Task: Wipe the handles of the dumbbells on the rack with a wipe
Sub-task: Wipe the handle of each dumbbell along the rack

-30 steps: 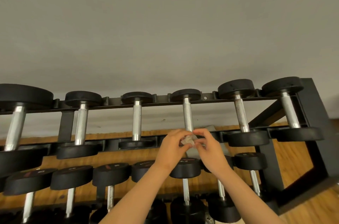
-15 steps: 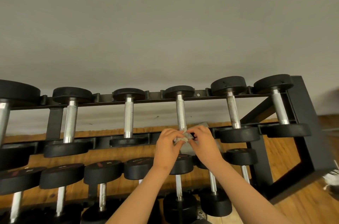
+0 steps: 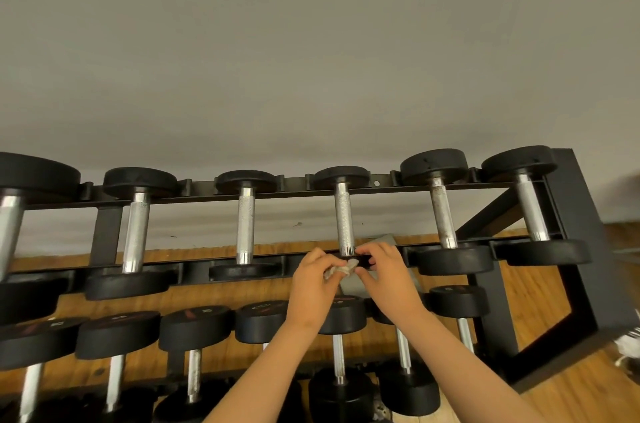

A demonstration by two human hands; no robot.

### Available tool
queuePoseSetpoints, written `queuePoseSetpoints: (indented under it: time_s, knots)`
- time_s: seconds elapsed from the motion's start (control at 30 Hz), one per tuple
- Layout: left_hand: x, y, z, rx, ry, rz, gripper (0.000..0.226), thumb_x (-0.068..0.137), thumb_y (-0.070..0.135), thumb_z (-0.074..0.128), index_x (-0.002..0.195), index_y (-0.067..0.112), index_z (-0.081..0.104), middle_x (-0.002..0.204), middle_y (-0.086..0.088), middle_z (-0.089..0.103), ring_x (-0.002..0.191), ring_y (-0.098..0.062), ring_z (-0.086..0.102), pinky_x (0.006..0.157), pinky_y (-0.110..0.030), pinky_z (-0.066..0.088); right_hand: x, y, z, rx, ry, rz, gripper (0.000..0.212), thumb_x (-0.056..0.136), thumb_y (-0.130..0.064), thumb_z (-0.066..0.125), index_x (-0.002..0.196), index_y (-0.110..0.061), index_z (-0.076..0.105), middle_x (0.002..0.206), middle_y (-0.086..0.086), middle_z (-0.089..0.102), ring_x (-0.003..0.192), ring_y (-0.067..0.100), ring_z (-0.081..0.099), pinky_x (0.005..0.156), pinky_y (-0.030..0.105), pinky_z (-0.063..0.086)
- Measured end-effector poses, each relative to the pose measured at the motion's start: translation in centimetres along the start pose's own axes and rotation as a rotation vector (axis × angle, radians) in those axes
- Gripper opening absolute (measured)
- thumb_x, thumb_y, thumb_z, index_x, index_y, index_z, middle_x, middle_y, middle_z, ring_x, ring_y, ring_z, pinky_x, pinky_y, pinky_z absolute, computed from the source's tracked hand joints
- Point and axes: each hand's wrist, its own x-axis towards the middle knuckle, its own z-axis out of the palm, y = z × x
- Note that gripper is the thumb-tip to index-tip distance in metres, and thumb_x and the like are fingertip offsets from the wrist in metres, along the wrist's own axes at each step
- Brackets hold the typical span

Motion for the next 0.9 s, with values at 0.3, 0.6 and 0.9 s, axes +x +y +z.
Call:
queuePoseSetpoints:
  time_s: [0.3, 0.6, 0.9]
  knots:
    - [-1.0, -0.6, 0.9, -0.150, 0.207, -0.166, 0.028, 0.084, 0.004, 0.071, 0.080, 0.032, 0.066, 0.085, 0.006, 0.062, 0.083, 0.000, 0.059, 0.073, -0.011, 0.046, -0.2, -0.3, 0.1, -0.033, 0.001, 0.026, 0.028, 0.088, -0.018, 0.067, 0.116, -0.019, 0.061, 0.115, -0.006, 0.053, 0.110, 0.010, 0.048, 0.095, 0.022, 0.043]
    - [0.2, -1.5, 0.7, -0.201, 0.300, -0.316, 0.011, 0.089, 0.010, 0.067, 0.096, 0.017, 0.072, 0.092, 0.009, 0.068, 0.086, 0.002, 0.061, 0.073, -0.002, 0.042, -0.3, -0.7, 0.0, -0.048, 0.000, 0.058, 0.028, 0.090, -0.020, 0.065, 0.118, -0.020, 0.060, 0.114, -0.009, 0.049, 0.110, 0.008, 0.048, 0.092, 0.015, 0.037]
    - [1.3, -2.1, 0.6, -0.190, 0.337, -0.379, 0.019, 0.092, 0.011, 0.063, 0.109, 0.012, 0.071, 0.102, 0.003, 0.067, 0.089, -0.003, 0.056, 0.072, 0.000, 0.042, -0.3, -1.0, 0.0, -0.059, 0.000, 0.073, 0.027, 0.091, -0.021, 0.063, 0.118, -0.019, 0.060, 0.116, -0.005, 0.053, 0.110, 0.010, 0.048, 0.094, 0.021, 0.043]
